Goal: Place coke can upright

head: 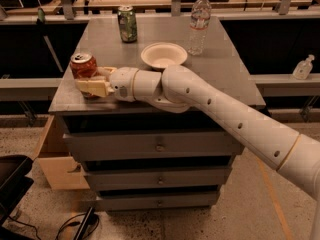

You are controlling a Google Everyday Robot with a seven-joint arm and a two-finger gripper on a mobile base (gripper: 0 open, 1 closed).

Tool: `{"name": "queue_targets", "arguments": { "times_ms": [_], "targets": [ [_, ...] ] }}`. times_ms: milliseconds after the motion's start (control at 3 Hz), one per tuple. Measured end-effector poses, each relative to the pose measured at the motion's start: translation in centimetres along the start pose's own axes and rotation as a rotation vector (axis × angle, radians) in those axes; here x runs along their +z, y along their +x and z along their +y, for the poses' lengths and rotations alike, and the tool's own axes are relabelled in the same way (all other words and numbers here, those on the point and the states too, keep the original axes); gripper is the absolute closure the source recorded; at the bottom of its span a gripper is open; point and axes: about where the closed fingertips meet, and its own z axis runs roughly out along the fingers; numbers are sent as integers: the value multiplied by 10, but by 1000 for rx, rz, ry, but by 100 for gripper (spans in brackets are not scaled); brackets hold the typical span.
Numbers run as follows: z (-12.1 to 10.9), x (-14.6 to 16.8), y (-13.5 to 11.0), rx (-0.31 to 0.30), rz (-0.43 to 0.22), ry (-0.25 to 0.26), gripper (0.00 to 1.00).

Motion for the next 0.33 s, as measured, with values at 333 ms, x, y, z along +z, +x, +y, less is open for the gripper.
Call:
{"name": "queue_targets", "arguments": {
  "times_ms": [333],
  "targets": [
    [2,2,0,0,0,-4,0]
  ]
}}
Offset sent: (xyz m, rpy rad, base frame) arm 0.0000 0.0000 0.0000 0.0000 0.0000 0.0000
